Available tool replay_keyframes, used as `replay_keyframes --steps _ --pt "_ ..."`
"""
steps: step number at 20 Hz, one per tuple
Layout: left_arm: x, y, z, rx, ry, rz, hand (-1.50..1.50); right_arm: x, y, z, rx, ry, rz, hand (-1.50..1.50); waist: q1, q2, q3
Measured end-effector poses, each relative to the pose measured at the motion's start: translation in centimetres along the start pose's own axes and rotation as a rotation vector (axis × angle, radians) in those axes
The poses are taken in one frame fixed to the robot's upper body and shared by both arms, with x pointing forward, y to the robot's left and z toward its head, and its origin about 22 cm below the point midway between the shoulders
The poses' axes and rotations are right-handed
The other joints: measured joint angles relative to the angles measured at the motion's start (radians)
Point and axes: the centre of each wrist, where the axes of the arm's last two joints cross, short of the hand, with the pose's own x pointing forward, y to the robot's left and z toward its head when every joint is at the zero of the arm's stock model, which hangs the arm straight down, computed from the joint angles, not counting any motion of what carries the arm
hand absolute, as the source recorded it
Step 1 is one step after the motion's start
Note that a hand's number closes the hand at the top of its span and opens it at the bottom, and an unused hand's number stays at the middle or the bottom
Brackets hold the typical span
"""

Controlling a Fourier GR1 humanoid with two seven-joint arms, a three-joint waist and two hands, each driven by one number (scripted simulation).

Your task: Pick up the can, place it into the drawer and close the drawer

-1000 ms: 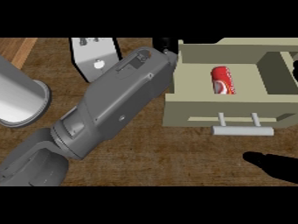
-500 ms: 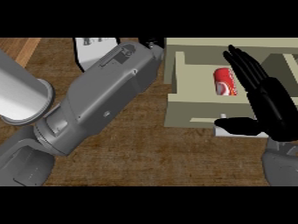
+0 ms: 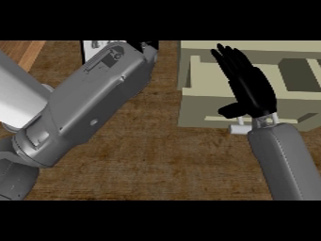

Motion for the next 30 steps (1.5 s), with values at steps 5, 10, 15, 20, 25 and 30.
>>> replay_keyframes --steps 5,10,15,20,25,30 --pt "0.7 2.4 -0.6 0.016 -0.006 -0.011 -1.50 -1.4 2.9 -1.7 0.010 0.027 0.064 -1.50 0.001 -0.002 -0.004" --pt "1.3 4.0 -0.6 0.014 -0.004 -0.013 -1.50 -2.6 3.9 -3.5 -0.021 0.050 0.139 -1.50 0.010 -0.007 -0.011" --pt "1.6 5.1 -0.3 0.016 -0.008 -0.010 -1.50 -3.4 4.6 -4.7 -0.067 0.055 0.180 -1.50 0.015 -0.010 -0.016" --pt "2.1 5.3 0.4 0.003 -0.006 0.000 -1.50 -4.5 4.7 -5.7 -0.110 0.070 0.206 -1.50 0.029 -0.004 -0.015" --pt "2.4 6.6 0.3 0.008 -0.012 -0.005 -1.50 -4.8 4.4 -6.9 -0.142 0.100 0.222 -1.50 0.037 0.009 -0.008" --pt "3.3 7.1 0.6 -0.005 -0.016 -0.011 -1.50 -5.2 4.0 -7.7 -0.171 0.126 0.230 -1.50 0.050 0.018 -0.003"
